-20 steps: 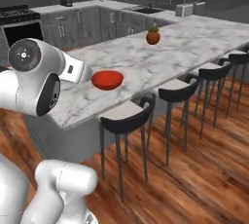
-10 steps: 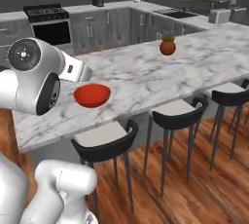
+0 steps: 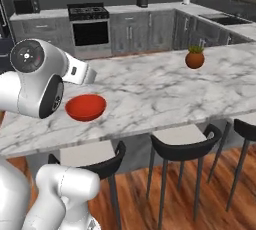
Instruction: Retrieve the mango and banana from the fridge and place them into the bowl on the dining table.
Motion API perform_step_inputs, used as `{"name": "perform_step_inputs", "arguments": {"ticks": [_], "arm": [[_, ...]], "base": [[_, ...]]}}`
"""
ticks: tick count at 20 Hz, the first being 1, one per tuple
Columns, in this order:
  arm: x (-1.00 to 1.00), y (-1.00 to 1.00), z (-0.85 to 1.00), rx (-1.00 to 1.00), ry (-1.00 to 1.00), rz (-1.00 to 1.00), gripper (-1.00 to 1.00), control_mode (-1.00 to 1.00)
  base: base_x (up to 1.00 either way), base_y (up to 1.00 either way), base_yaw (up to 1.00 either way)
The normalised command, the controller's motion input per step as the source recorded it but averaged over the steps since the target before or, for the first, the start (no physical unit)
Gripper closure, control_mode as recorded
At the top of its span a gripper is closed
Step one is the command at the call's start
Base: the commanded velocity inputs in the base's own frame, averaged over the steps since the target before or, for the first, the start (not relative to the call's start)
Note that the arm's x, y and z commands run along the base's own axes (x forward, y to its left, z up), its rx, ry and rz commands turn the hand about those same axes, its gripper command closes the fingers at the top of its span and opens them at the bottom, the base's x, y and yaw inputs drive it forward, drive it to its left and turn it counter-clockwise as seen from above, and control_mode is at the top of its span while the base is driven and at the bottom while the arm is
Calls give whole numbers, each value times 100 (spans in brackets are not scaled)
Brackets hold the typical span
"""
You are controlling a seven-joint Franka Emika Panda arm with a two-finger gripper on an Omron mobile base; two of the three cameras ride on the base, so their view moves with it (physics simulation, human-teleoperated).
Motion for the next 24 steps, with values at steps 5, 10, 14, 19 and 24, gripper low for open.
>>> {"name": "perform_step_inputs", "arguments": {"ticks": [5,10,14,19,24], "arm": [[0,0,0,0,0,0,100,100],[0,0,0,0,0,0,100,100],[0,0,0,0,0,0,100,100],[0,0,0,0,0,0,100,100],[39,0,-19,1,18,26,100,-100]], "base": [[74,-14,45],[72,0,43],[60,0,39],[55,0,39],[9,0,7]]}}
